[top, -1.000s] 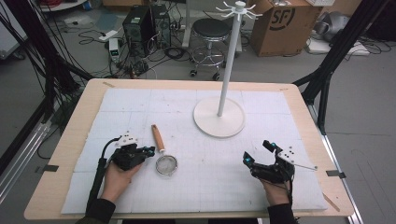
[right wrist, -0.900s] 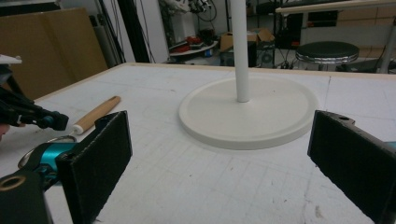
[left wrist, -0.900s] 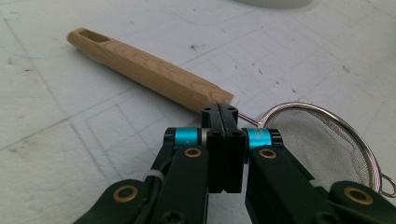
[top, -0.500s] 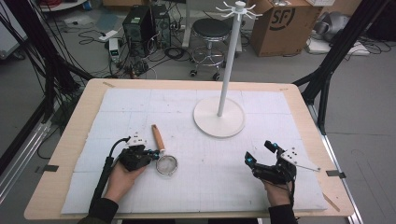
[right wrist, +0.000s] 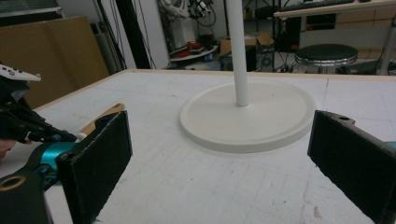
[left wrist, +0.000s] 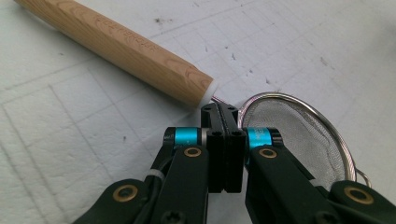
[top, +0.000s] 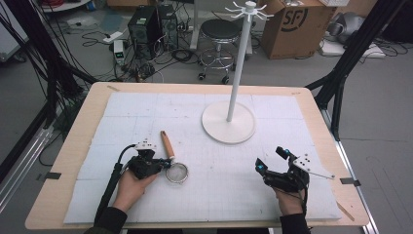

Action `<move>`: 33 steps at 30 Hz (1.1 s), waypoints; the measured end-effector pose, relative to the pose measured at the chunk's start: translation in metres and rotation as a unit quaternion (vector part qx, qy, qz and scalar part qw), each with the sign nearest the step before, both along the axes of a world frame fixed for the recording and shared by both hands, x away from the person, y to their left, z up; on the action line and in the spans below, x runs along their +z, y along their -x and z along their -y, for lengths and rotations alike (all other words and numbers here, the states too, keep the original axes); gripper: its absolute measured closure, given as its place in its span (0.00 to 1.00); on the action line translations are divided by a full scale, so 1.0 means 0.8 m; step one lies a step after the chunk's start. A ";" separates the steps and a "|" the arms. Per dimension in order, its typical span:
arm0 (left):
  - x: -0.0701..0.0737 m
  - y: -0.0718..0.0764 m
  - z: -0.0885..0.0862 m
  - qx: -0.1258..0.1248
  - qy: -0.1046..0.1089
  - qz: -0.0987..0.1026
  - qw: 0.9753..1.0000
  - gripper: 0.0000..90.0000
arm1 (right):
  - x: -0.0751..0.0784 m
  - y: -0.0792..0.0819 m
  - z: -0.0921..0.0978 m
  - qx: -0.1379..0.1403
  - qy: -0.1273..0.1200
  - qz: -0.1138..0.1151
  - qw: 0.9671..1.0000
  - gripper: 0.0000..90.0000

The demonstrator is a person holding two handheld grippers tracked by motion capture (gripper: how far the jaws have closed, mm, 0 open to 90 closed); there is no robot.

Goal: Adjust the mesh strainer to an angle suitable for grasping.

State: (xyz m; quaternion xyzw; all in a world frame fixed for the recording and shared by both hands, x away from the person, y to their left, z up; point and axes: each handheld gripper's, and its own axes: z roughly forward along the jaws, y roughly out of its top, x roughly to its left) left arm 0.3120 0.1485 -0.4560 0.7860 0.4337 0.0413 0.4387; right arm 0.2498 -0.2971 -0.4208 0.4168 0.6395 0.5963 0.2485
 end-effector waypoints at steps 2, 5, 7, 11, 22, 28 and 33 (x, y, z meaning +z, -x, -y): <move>-0.001 -0.001 0.002 0.000 0.011 -0.012 1.000 1.00 | 0.000 0.000 0.000 -0.001 0.000 0.001 1.000 0.06; -0.001 -0.001 0.005 0.000 0.010 -0.014 1.000 1.00 | 0.000 0.000 0.001 -0.001 0.000 0.001 1.000 0.06; -0.001 0.000 0.009 -0.003 0.012 -0.014 1.000 1.00 | 0.000 0.000 0.001 -0.003 -0.001 0.001 1.000 0.06; 0.000 0.004 0.022 -0.016 0.006 -0.009 1.000 1.00 | 0.000 0.000 0.001 -0.003 -0.002 -0.001 1.000 0.06; 0.000 0.013 0.063 -0.048 0.008 -0.011 0.999 1.00 | 0.000 0.000 0.004 -0.006 -0.004 0.001 1.000 0.06; 0.000 0.016 0.082 -0.057 0.006 -0.011 0.998 1.00 | 0.001 0.001 0.004 -0.008 -0.006 0.000 1.000 0.06; 0.000 0.017 0.099 -0.064 0.003 -0.009 0.998 1.00 | 0.001 0.001 0.005 -0.007 -0.007 0.001 1.000 0.06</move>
